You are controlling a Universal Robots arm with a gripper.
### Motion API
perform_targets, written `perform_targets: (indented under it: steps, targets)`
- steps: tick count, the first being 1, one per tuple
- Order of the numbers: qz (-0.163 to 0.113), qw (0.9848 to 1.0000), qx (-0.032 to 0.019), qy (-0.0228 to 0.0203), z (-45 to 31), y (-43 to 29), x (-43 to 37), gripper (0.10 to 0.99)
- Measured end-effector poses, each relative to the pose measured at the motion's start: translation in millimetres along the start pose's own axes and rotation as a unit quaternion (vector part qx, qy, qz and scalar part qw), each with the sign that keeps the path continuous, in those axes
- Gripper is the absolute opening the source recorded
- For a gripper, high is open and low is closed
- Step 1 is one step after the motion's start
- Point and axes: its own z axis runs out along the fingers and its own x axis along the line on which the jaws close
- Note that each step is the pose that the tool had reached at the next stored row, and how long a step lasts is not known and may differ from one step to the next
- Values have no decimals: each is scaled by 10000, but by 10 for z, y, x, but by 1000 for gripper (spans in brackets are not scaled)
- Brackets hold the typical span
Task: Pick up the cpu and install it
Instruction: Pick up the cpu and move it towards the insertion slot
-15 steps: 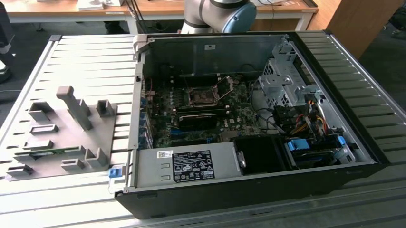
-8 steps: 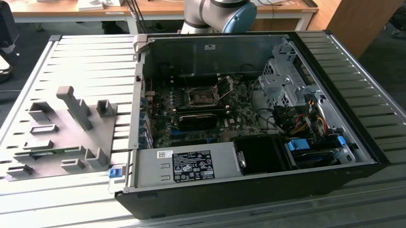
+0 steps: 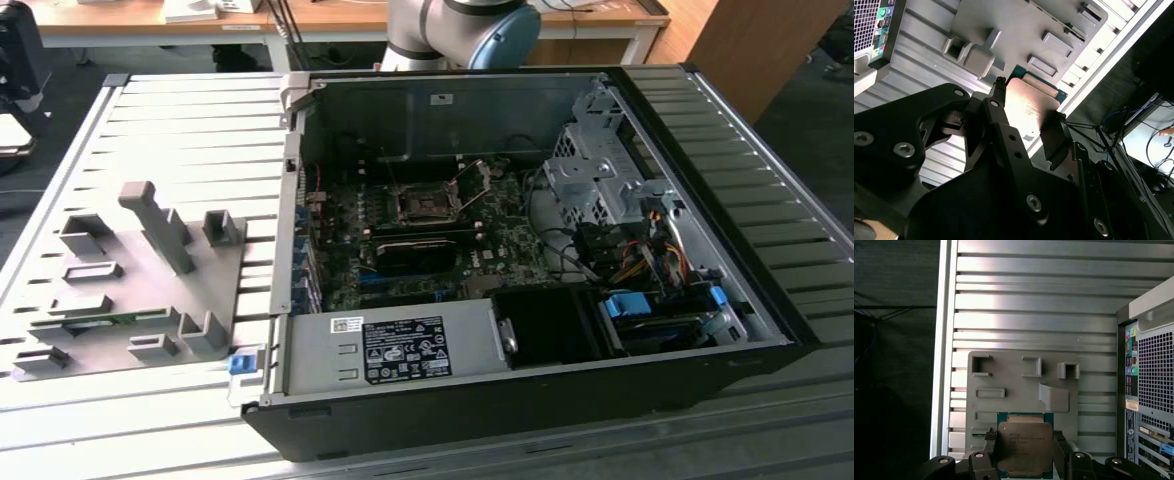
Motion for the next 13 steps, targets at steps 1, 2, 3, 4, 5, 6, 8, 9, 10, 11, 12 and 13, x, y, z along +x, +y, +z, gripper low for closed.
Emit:
perform_targets:
  steps: [1, 2, 3, 4, 5, 6, 8, 9, 10, 11, 12, 13]
  targets:
    - [0, 10000, 0, 1, 0, 0, -9, 529]
    - [0, 10000, 0, 0, 0, 0, -19, 529]
    - [0, 10000, 0, 0, 0, 0, -31, 529]
    - [0, 10000, 0, 0, 0, 0, -47, 529]
    - [0, 10000, 0, 1, -1, 0, -61, 529]
    - [0, 10000, 0, 0, 0, -1, -75, 529]
    - [0, 10000, 0, 0, 1, -1, -92, 529]
    - [0, 10000, 0, 0, 1, -1, -100, 529]
    - [0, 10000, 0, 0, 1, -1, -113, 529]
    - [0, 10000, 0, 1, 0, -1, -125, 529]
    - [0, 10000, 0, 0, 1, -2, -137, 529]
    - [0, 10000, 0, 1, 0, -2, -148, 529]
